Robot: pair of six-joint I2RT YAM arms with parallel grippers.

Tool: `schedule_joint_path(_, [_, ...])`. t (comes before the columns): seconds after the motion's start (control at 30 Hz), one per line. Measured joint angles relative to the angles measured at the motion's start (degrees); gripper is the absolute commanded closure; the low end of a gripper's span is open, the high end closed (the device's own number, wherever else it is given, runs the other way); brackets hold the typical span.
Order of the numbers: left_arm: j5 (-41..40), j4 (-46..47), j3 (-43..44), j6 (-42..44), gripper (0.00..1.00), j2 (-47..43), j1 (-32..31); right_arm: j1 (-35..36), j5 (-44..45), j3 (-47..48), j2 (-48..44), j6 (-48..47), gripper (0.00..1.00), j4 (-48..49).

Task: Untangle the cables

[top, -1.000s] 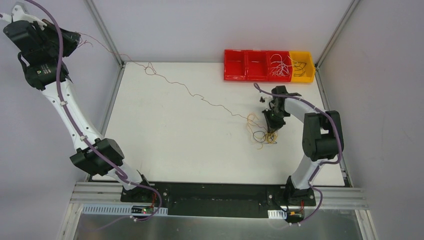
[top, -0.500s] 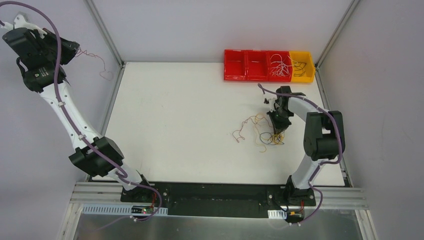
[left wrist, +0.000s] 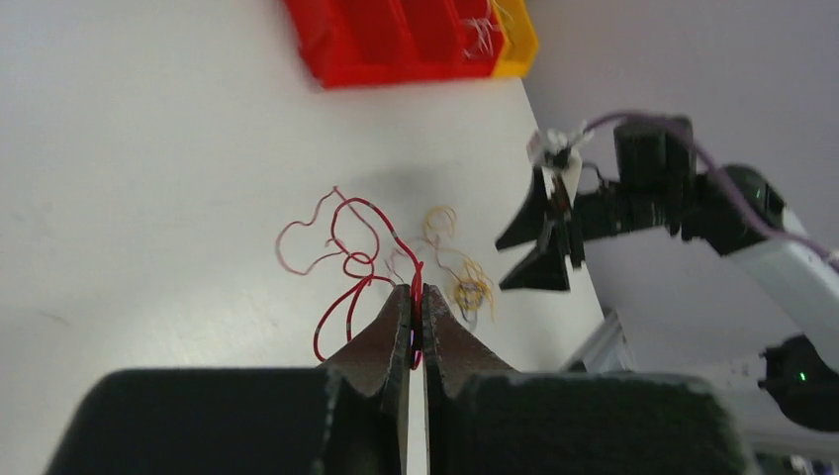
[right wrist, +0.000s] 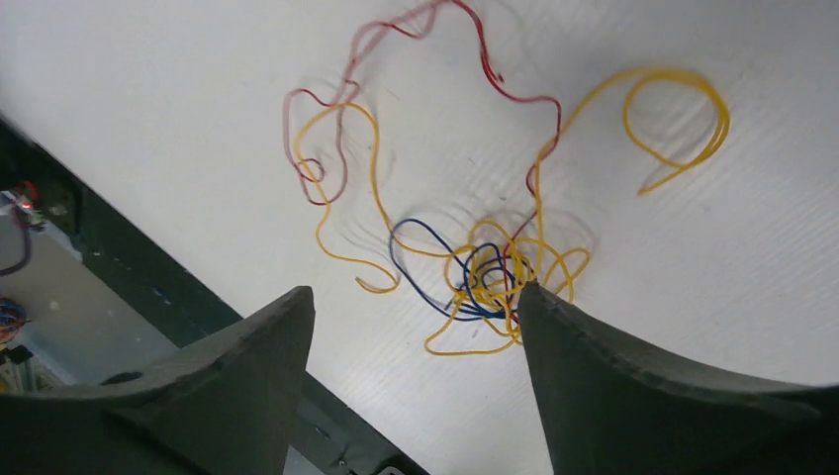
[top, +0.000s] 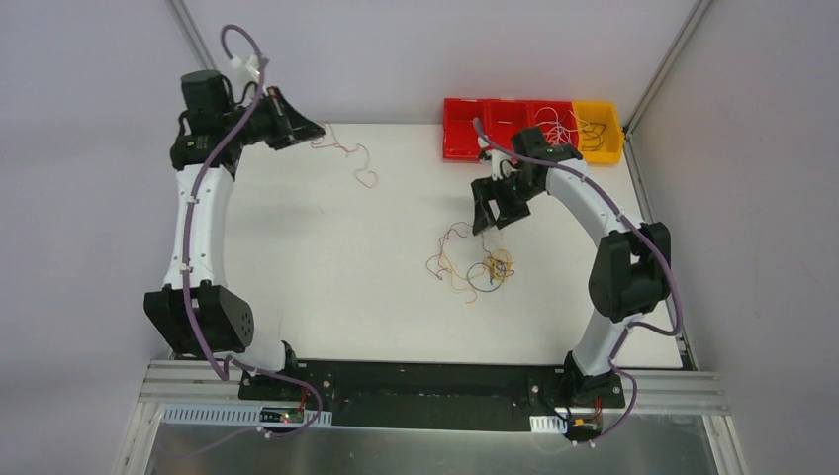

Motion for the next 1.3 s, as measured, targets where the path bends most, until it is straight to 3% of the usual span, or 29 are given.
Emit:
schedule_joint_path(0.2, [4.7, 0.2, -7.0, 1.3, 1.0, -0.3, -12.8, -0.6, -8.9, 10.1, -2.1, 2.7, 0.01, -1.3])
schedule_joint_path(0.4, [10.1, 0.5, -8.2, 1.4, 1.0, 1.4, -23.7, 4.9, -14.3, 14.2, -8.1, 6.1, 0.01, 0.6])
schedule_joint_path(0.6, [13.9, 1.0, -8.2, 1.2, 1.0, 3.6, -28.6, 12.8, -16.3, 15.3, -10.4, 7.3, 0.01, 1.7])
schedule_joint_path(0.77, [16.7, 1.6, -8.2, 0.5, 1.0, 4.2, -30.6, 15.5, -15.8, 15.3, -10.3, 8.5, 0.02, 3.4])
schedule_joint_path(1.07, [20.0, 5.5, -8.2, -3.7, 1.0, 4.2, -31.0, 17.3, -11.7, 15.3, -9.6, 9.9, 0.28, 7.6])
schedule_joint_path(1.13, [20.3, 6.7, -8.2, -4.9, 1.0, 4.2, -31.0, 17.3, -10.9, 15.3, -9.1, 10.3, 0.43, 8.3])
schedule_joint_path(1.3, [20.6, 9.7, -8.2, -7.6, 1.0, 4.3, -30.6, 17.6, -10.5, 15.2, -8.3, 10.7, 1.0, 9.4])
